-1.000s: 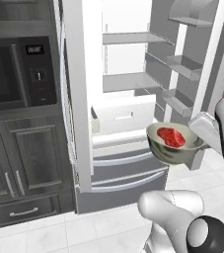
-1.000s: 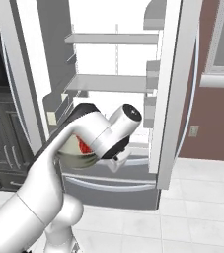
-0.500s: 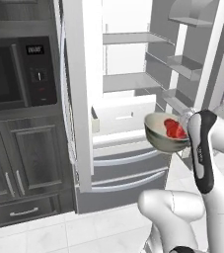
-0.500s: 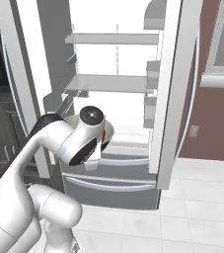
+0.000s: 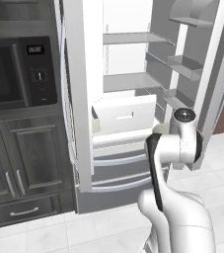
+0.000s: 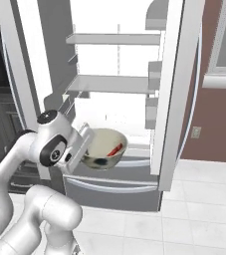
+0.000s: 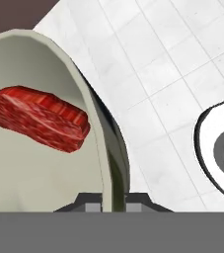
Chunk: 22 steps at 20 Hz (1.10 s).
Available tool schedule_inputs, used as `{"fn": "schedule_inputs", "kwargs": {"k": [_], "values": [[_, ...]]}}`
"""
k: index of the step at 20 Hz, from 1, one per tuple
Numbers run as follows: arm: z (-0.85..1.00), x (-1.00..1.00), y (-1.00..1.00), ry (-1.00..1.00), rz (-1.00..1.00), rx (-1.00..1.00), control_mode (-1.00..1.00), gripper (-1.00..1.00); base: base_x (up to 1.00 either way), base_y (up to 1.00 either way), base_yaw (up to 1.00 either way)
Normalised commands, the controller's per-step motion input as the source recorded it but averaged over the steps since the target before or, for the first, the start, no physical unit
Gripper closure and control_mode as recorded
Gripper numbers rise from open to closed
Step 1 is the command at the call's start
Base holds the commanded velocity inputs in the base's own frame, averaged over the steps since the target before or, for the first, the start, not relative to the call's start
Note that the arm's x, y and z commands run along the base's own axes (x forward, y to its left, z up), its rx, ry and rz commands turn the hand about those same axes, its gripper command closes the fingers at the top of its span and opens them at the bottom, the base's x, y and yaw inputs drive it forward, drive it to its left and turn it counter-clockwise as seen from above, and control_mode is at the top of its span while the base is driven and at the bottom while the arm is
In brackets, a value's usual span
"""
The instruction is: Place one of the steaks on the plate and the other in the bowl. Then place the bowl in the fridge.
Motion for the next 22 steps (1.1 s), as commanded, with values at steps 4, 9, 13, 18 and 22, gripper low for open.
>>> {"fn": "schedule_inputs", "kwargs": {"k": [4, 9, 13, 18, 22], "values": [[0.17, -0.32, 0.17, 0.01, -0.48, 0.00, -1.00, 1.00, 0.00, 0.00, 0.00], [0.03, -0.08, 0.16, 0.00, 0.02, 0.01, -1.00, 1.00, 0.00, 0.00, 0.00], [0.00, -0.21, 0.00, -0.03, 0.26, 0.00, -1.00, 1.00, 0.00, 0.00, 0.00], [0.10, -0.20, 0.01, 0.00, 0.38, 0.01, -1.00, 1.00, 0.00, 0.00, 0.00], [0.24, -0.01, 0.05, 0.00, 0.24, 0.02, -1.00, 1.00, 0.00, 0.00, 0.00]]}}
